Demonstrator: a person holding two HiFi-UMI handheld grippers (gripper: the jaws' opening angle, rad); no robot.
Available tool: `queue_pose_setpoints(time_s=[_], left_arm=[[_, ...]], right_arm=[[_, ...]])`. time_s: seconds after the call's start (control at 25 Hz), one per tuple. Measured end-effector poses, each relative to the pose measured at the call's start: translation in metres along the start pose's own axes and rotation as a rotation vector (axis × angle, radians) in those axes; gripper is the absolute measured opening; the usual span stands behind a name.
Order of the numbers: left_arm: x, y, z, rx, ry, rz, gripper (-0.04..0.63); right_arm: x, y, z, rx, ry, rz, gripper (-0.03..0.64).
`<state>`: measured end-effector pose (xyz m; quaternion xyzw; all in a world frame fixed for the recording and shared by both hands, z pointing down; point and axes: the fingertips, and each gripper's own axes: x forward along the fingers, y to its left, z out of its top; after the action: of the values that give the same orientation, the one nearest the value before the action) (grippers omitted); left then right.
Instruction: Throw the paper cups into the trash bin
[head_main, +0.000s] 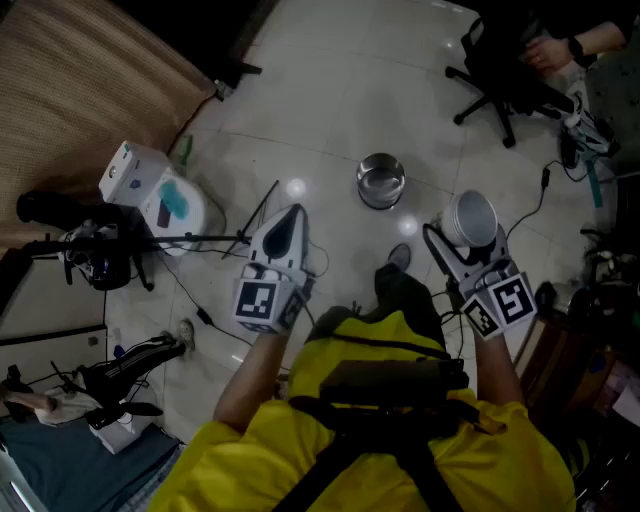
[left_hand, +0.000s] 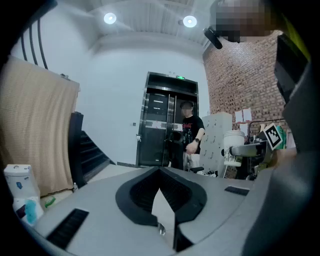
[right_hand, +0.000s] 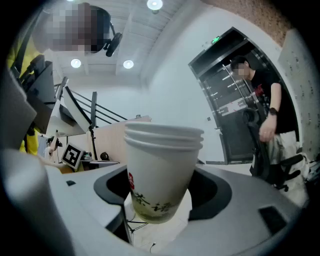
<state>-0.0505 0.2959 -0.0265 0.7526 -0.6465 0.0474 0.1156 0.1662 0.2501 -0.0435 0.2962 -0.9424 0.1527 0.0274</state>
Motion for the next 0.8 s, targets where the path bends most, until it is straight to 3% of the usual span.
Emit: queue_pose_setpoints(time_s=[0.2,0.36,0.48,0.64,0.8], left_arm=[[0.102,0.015,0.005,0.038,-0.001,-0.008,0.002],[0.169,0.03,-0.046,0.02,0.059,-0.027,0.002],[0.221,0.056,-0.122,-0.014,0.131,-0.061,0.002],[0.281,0.096,-0.247,-0.015,0.221,-0.085,0.002],[0.312,0.113,-0.364,-0.096,0.245,-0.101,0.002]], right_arm=[[0.064,-0.077,-0.004,-0.009,0.075,0.017,0.334],[0.113,-0.127,-0.073,0.032,0.207,0.045,0.334],[0.176,-0.175,-0.193,0.082,0.356,0.032,0.334],[0.265,-0.244,-0.405,0.137,0.566,-0.007,0.334],[0.331,-0.295,-0.623,0.184,0.813,-0.039,0.336]])
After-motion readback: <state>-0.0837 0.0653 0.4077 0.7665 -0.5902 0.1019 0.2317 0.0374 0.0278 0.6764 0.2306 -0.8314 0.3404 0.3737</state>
